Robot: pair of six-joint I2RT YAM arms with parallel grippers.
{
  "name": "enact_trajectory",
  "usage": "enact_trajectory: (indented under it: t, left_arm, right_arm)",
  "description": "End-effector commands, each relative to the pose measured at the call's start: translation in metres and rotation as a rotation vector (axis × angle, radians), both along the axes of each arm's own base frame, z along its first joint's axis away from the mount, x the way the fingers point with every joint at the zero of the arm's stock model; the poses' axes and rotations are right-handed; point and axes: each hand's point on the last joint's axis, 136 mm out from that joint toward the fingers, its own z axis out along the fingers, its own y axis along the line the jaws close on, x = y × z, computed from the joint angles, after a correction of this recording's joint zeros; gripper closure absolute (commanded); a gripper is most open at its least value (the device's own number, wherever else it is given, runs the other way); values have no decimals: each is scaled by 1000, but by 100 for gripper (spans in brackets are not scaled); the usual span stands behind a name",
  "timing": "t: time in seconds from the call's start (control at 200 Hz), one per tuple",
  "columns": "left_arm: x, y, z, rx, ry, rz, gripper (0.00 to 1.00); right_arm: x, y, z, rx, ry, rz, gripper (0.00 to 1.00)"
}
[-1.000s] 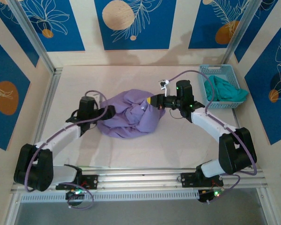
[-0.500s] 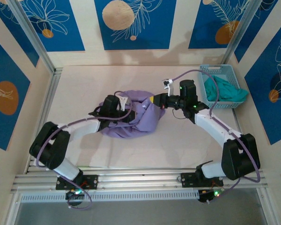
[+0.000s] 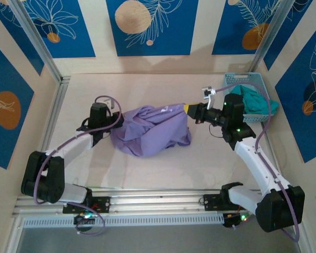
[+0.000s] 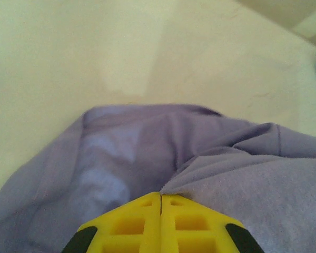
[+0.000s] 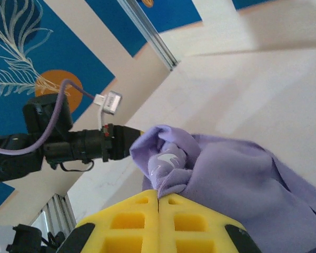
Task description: Fold the inside-out t-shirt
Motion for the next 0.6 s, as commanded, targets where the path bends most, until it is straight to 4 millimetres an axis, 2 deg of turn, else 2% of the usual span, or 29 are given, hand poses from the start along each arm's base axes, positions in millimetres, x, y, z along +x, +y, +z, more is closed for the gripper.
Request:
enact_trajectory:
  t: [0.0,0.035,0.08,0.195,0.27,0.37,0.475,0.595]
  left_arm:
    - [-21,26,-28,126,81,57,88]
    - [-25,27,-28,134,83,53,72]
    - [-31,25,-24,151,74,38,57]
    - [-45,1,-2,213,1,-72,39]
    - [-52,-29,13,238,-60,-191,32]
    - [-55,-70,24,268,-111,-345,28]
    - [-57,-101,16,319,-104,-466,26]
    - [-55,-119,-2,356,-60,-537,27]
  right_arm:
    - [-6,0,-40,-19,99,-6,100]
    - [-8,-1,-50,-25,122,-9,100]
    - [-12,-1,-62,-33,144,-8,100]
    - [-21,0,-84,-49,192,-1,100]
    - [-24,0,-91,-54,208,1,100]
    - [-26,0,-94,-57,212,1,100]
    - [-25,-1,-90,-57,202,-2,100]
    - [-24,0,-81,-59,184,1,100]
